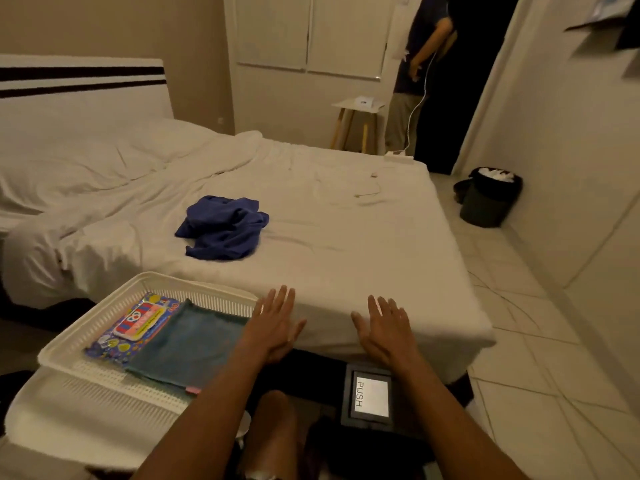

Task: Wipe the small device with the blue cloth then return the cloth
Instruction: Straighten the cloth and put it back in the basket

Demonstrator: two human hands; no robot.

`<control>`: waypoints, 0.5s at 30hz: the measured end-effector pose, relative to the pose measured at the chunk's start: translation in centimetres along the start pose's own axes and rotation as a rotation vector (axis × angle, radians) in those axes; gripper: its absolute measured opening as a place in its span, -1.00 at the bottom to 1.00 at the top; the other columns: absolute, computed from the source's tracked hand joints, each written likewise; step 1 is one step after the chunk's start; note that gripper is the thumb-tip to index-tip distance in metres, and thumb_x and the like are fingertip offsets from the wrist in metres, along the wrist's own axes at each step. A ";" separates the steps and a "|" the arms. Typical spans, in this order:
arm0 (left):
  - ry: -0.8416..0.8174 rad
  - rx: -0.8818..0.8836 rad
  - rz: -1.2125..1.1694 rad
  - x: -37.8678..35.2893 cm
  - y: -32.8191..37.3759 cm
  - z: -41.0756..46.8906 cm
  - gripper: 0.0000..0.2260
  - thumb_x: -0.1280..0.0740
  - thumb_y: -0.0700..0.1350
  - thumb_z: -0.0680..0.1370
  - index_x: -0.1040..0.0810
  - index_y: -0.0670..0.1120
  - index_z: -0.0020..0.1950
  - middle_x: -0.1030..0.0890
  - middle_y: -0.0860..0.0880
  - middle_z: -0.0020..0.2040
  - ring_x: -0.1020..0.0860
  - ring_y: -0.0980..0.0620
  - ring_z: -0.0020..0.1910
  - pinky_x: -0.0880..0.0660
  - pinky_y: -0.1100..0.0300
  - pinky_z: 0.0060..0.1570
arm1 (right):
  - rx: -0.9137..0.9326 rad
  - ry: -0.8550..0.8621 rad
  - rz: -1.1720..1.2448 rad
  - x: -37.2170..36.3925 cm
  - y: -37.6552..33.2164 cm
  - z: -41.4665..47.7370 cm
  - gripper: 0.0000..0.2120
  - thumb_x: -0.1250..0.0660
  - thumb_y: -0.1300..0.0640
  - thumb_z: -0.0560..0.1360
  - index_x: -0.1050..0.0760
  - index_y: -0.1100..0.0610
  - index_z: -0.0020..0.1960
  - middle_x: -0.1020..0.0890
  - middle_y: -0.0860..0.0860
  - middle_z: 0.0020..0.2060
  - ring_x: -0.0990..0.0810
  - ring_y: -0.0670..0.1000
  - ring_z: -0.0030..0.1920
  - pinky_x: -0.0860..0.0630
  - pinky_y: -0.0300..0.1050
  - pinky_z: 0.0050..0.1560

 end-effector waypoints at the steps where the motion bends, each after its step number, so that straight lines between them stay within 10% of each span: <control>1: -0.016 -0.022 0.000 -0.4 1.6 -0.1 0.14 0.58 0.49 0.17 0.18 -0.10 0.62 0.14 -0.12 0.63 0.14 -0.13 0.61 0.17 0.01 0.55 | -0.016 -0.007 0.001 0.4 1.2 -0.7 -0.31 0.08 -0.27 0.64 0.01 0.12 0.63 -0.07 0.12 0.61 0.04 0.14 0.61 0.12 0.10 0.58; 9: -0.079 -0.129 -0.021 -3.2 10.7 -2.0 -0.37 0.10 0.19 0.67 0.16 -0.13 0.62 0.14 -0.13 0.63 0.16 -0.10 0.61 0.20 0.00 0.55 | -0.098 -0.016 0.033 0.9 9.6 -5.1 -0.25 0.10 -0.35 0.61 0.11 0.07 0.64 0.02 0.14 0.62 0.12 0.19 0.61 0.15 0.17 0.56; 15: -0.167 -0.166 -0.064 -6.7 13.4 -3.0 0.22 0.67 0.49 0.11 0.18 -0.13 0.62 0.12 -0.16 0.63 0.14 -0.14 0.61 0.20 0.01 0.54 | -0.157 -0.017 0.118 -1.5 14.3 -7.9 -0.31 0.02 -0.28 0.63 0.03 0.05 0.63 -0.06 0.15 0.61 0.06 0.21 0.60 0.08 0.21 0.58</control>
Point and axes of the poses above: each hand's wrist, its own z-axis towards the middle knuckle, its own x-axis out of the back of the hand, y = z × x, the point moved 3 cm from there along z, towards the middle knuckle
